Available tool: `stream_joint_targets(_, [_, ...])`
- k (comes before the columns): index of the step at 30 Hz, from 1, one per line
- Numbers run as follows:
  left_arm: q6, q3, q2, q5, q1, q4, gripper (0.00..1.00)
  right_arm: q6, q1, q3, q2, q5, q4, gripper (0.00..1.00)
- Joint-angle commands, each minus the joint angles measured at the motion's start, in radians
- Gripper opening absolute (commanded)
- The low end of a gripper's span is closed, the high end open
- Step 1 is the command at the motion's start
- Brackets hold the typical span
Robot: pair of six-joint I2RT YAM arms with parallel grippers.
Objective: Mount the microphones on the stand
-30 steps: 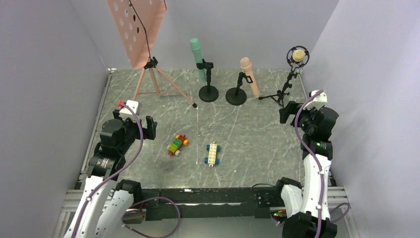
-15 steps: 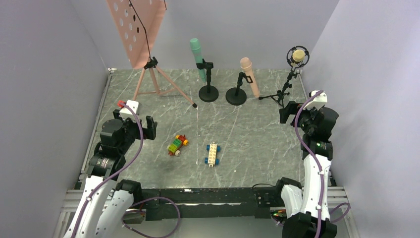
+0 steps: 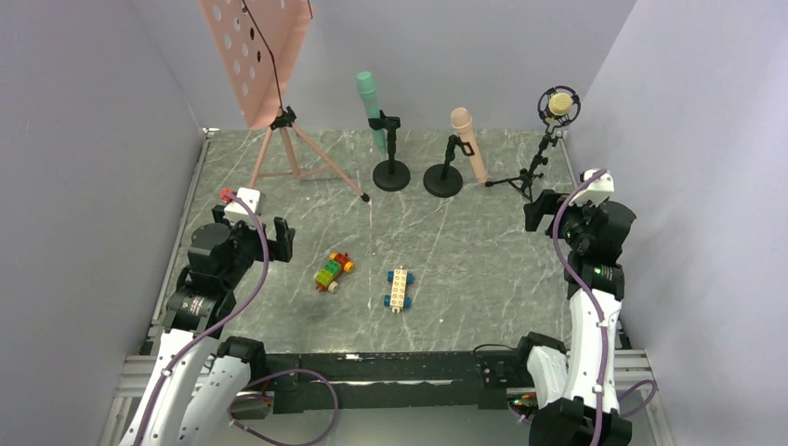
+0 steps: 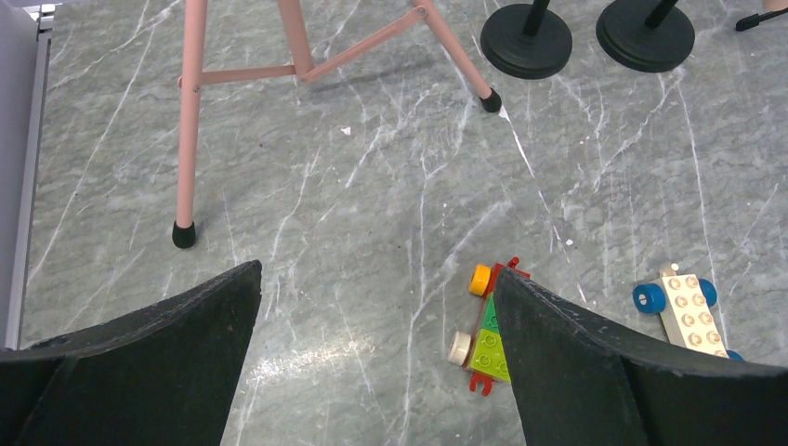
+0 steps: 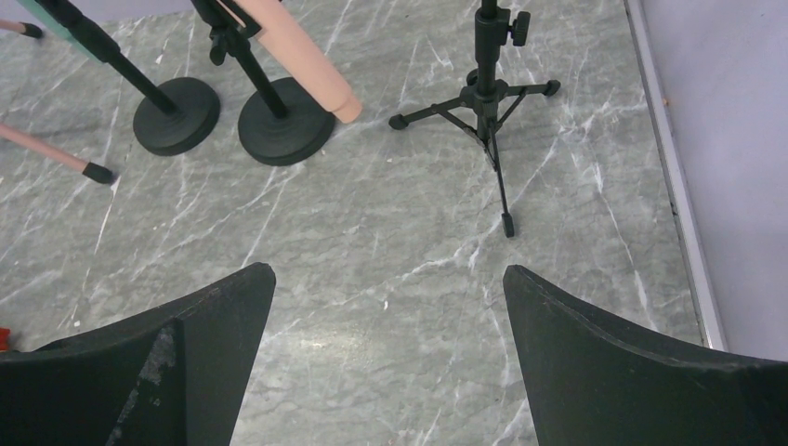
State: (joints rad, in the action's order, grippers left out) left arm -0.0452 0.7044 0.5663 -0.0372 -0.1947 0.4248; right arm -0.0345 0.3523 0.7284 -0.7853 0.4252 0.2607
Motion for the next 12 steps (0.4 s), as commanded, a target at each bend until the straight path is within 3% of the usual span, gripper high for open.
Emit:
stream_joint_targets(1, [0.004, 0.006, -0.004, -0.01, 0.005, -0.028, 0.99, 0.004, 0.004, 0.016, 0.017, -0.001, -0.013, 1.0])
stream_joint_targets(12, [0.004, 0.006, -0.006, -0.012, 0.005, -0.028, 0.99, 0.013, 0.004, 0.008, 0.018, 0.001, -0.014, 1.0])
